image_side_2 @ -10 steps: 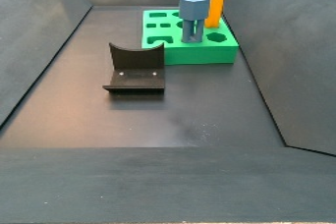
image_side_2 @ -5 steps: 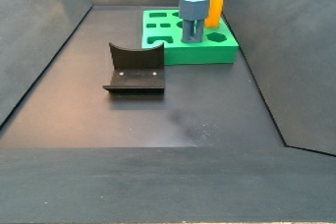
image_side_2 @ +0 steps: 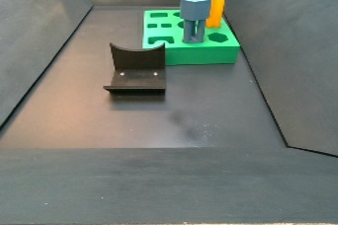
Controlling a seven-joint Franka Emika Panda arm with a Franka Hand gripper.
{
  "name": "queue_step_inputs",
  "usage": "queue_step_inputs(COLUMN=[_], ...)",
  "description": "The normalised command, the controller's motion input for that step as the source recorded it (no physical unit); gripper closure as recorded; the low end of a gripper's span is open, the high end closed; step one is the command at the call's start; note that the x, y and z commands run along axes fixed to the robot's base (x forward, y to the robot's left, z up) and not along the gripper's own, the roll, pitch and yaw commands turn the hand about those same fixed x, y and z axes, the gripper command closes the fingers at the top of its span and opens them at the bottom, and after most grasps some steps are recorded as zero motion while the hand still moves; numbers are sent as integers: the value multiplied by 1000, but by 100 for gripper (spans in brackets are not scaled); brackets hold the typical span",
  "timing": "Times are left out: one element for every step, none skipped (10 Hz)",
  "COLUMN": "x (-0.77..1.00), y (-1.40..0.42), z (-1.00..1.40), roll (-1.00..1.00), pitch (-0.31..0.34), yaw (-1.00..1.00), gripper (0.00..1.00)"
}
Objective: Pick up the square-circle object. Move up. Move to above the board. Insert the square-circle object.
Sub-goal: Insert the square-circle object.
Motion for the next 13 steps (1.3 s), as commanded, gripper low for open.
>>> queue_step_inputs(x=[11, 0, -474, -411, -460, -480, -326, 0, 0, 117, 43, 0, 0], y=[74, 94, -77, -103, -120, -80, -174, -34, -9, 0, 0, 0, 0], z=[-11, -46, -460, -563, -609, -626, -686, -946, -1000, -1000, -880, -817, -783], roll=[0, -13, 146, 197, 241, 296, 286, 189, 129, 0, 0, 0, 0], pitch=[0, 0, -273, -269, -227, -189, -174, -79, -33, -1, 0, -4, -44], yaw=[0, 0, 360, 549, 560, 583, 371, 60, 0, -151, -197, -146, -51], gripper=[100, 100, 100, 100, 100, 100, 100, 100, 100, 100, 100, 100, 100])
